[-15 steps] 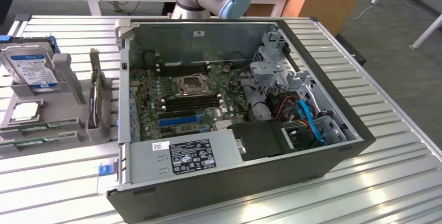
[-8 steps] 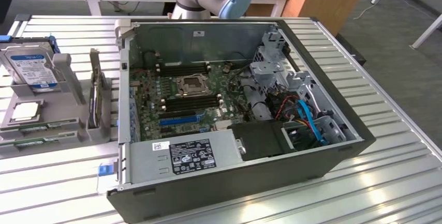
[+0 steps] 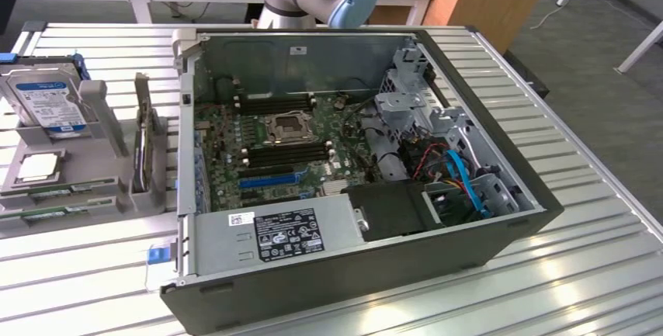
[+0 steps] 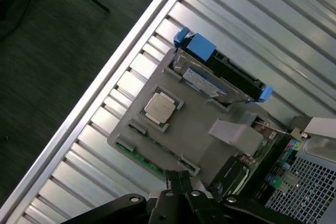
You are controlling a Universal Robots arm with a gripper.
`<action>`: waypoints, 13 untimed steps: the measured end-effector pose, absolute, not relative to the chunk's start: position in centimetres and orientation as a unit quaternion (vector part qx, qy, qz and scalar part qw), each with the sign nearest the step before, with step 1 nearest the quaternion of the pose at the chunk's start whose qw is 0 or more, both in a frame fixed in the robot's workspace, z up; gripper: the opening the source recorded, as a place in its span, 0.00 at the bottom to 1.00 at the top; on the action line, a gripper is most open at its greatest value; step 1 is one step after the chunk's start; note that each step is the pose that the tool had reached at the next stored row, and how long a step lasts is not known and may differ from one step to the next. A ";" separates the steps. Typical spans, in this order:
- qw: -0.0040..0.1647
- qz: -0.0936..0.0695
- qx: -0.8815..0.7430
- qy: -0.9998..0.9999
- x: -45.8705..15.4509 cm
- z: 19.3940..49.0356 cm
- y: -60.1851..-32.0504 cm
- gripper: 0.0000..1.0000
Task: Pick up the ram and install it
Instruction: 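Pick up the ram and move it above insertion slot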
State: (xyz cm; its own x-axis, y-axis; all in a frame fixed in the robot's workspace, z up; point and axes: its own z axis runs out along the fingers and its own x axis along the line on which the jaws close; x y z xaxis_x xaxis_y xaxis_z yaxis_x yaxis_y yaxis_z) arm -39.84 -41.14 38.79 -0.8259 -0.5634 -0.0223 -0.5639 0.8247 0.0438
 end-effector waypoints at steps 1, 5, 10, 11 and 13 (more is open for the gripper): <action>0.004 0.024 -0.299 0.954 -39.8 38.8 -41.1 0.10; 0.004 0.024 -0.316 0.949 -39.8 38.8 -41.1 0.10; 0.003 0.024 -0.337 0.941 -39.8 38.8 -41.1 0.10; 0.003 0.024 -0.341 0.940 -39.8 38.8 -41.1 0.10; 0.003 0.024 -0.349 0.937 -39.8 38.8 -41.1 0.10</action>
